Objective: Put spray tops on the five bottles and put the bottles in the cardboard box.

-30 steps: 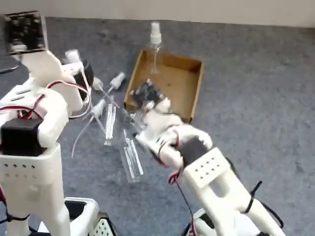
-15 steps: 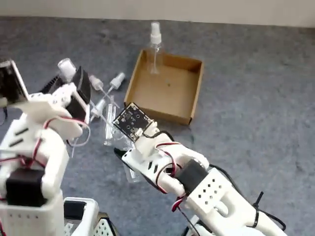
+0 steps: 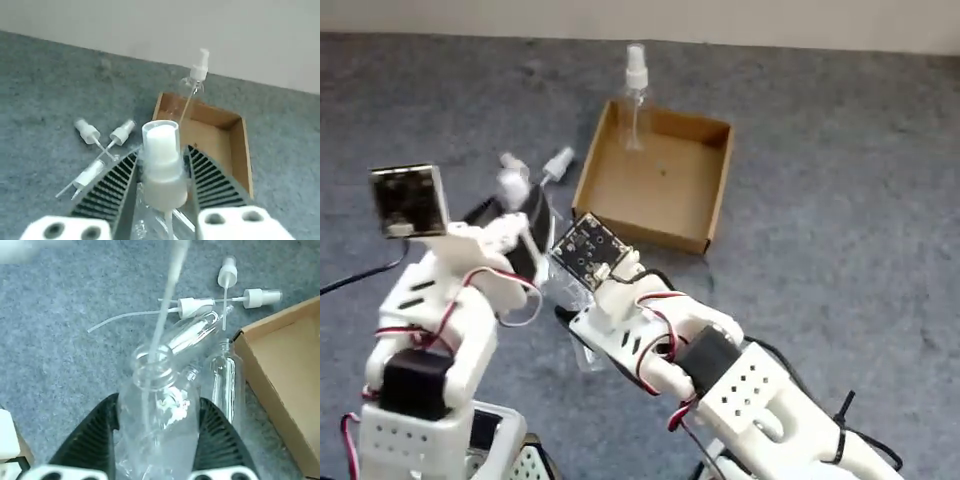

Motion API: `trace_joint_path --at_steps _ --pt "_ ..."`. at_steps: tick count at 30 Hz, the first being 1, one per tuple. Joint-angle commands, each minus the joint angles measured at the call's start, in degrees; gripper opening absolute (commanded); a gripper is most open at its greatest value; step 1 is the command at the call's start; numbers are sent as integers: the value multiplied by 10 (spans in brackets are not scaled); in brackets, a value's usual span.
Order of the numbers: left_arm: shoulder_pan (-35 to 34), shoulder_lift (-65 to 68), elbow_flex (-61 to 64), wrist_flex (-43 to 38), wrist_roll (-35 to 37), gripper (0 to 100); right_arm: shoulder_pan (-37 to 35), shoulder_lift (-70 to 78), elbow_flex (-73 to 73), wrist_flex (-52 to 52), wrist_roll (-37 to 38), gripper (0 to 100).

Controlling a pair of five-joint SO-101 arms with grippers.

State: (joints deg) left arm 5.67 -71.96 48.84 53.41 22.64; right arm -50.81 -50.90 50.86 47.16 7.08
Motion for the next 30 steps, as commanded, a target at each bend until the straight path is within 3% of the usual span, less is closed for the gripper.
trace_joint_path --at_steps 1,7,13,20,30 --pt "9 -8 41 -30 -5 4 -2 -23 -13 -13 -31 3" --pt "22 -9 78 -28 -5 4 3 -23 -13 -15 -43 8" --pt "24 -9 79 -27 -4 4 57 -22 -12 -60 -55 5" --pt "95 -9 88 -32 -6 4 64 -22 -9 -107 -91 4" --pt "96 -10 106 -28 -42 5 73 -22 -10 -109 -91 4"
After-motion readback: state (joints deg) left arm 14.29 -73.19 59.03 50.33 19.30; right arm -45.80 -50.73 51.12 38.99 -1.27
